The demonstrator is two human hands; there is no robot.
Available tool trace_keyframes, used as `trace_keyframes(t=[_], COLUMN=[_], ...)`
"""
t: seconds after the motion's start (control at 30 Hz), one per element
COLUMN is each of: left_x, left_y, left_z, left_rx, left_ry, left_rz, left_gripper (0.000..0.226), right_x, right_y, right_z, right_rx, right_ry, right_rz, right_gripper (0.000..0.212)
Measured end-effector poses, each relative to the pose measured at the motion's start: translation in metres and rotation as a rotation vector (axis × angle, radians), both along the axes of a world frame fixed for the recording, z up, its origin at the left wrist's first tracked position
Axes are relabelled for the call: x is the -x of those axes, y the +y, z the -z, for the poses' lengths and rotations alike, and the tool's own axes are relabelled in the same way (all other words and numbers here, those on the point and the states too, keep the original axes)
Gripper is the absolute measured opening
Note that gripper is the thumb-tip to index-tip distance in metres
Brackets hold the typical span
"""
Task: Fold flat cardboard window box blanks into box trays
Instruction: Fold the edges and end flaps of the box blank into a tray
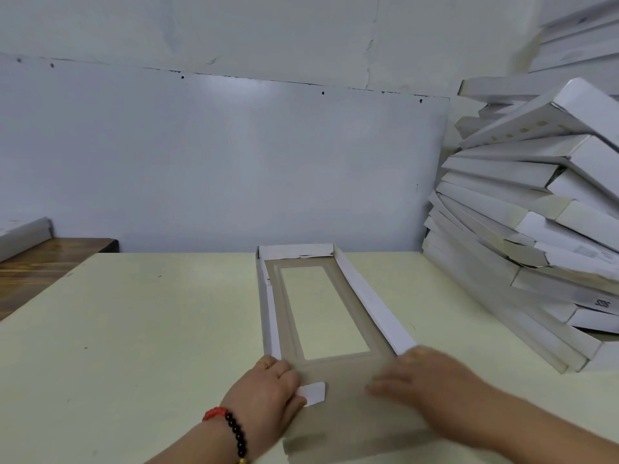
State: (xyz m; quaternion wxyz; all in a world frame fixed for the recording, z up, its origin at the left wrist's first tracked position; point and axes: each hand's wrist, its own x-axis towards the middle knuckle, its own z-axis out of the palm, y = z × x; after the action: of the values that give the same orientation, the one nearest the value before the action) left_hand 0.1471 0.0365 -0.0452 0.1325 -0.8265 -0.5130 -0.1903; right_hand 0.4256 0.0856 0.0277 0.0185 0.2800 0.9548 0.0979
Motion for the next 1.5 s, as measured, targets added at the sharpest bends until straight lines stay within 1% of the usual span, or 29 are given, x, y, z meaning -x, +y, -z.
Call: trace_keyframes(t=[0.03,0.07,0.1,0.17,0.2,0.27,0.37,0.4,0.47,0.53,0.6,0.7,0.77,0.87,0.9,0.97,1.03,1.1,1.23,1.37,1.43,1.5], left_x=[0.000,-0.001,-0.001,-0.002,-0.002,-0.003,-0.005,-0.007,-0.009,-0.009,-0.005,-0.003,-0.001,-0.001,-0.001,-0.001,-0.001,0.000,0.002,0.003,0.003,0.003], left_y=[0.001,0.002,0.004,0.006,0.006,0.007,0.006,0.005,0.004,0.005,0.007,0.009,0.009,0.010,0.010,0.010,0.011,0.011,0.013,0.013,0.011,0.007], left_z=[0.000,0.000,0.000,0.001,0.001,0.002,-0.001,-0.003,-0.008,-0.011,-0.004,-0.005,-0.005,-0.004,-0.005,-0.005,-0.005,-0.004,-0.001,0.000,-0.002,-0.005], left_rx=[-0.012,-0.026,-0.032,-0.032,-0.019,-0.001,0.059,0.083,0.125,0.199,0.297,0.370,0.386,0.386,0.389,0.388,0.377,0.367,0.346,0.321,0.330,0.308], left_ry=[0.007,0.002,0.009,0.023,0.036,0.059,0.083,0.083,0.082,0.098,0.126,0.158,0.155,0.167,0.165,0.154,0.155,0.158,0.172,0.134,0.133,0.093], left_rz=[-0.003,-0.003,-0.006,-0.014,-0.017,-0.012,-0.033,-0.046,-0.092,-0.150,-0.174,-0.180,-0.169,-0.165,-0.165,-0.156,-0.148,-0.133,-0.101,-0.068,-0.058,-0.052], left_gripper=[0.031,0.032,0.032,0.032,0.031,0.029,0.032,0.033,0.039,0.054,0.071,0.083,0.090,0.096,0.097,0.095,0.092,0.090,0.093,0.094,0.091,0.078], right_x=[-0.011,-0.018,-0.029,-0.043,-0.047,-0.047,-0.043,-0.042,-0.040,-0.037,-0.036,-0.036,-0.038,-0.042,-0.042,-0.040,-0.038,-0.036,-0.038,-0.043,-0.043,-0.045], right_y=[0.010,0.019,0.028,0.044,0.049,0.055,0.063,0.064,0.066,0.065,0.066,0.067,0.068,0.071,0.073,0.077,0.079,0.078,0.071,0.066,0.063,0.062], right_z=[-0.012,-0.023,-0.027,-0.014,-0.010,-0.004,-0.002,-0.004,-0.005,-0.008,-0.008,-0.007,-0.007,-0.008,-0.007,-0.002,0.008,0.017,0.022,0.031,0.038,0.045], right_rx=[-0.042,-0.121,-0.152,-0.133,-0.066,0.051,0.166,0.195,0.222,0.263,0.259,0.278,0.349,0.478,0.461,0.354,0.252,0.199,0.237,0.229,0.180,0.167], right_ry=[-0.065,-0.119,-0.153,-0.148,-0.173,-0.179,-0.162,-0.176,-0.214,-0.260,-0.293,-0.306,-0.274,-0.176,-0.167,-0.185,-0.181,-0.145,0.024,0.117,0.115,0.143], right_rz=[0.048,0.064,0.079,0.033,0.046,0.063,0.110,0.118,0.095,0.106,0.105,0.081,0.092,0.173,0.164,0.130,0.128,0.153,0.165,0.154,0.166,0.205], right_gripper=[0.054,0.058,0.060,0.062,0.063,0.054,0.033,0.028,0.026,0.027,0.024,0.020,0.021,0.019,0.019,0.019,0.014,0.020,0.027,0.030,0.028,0.025])
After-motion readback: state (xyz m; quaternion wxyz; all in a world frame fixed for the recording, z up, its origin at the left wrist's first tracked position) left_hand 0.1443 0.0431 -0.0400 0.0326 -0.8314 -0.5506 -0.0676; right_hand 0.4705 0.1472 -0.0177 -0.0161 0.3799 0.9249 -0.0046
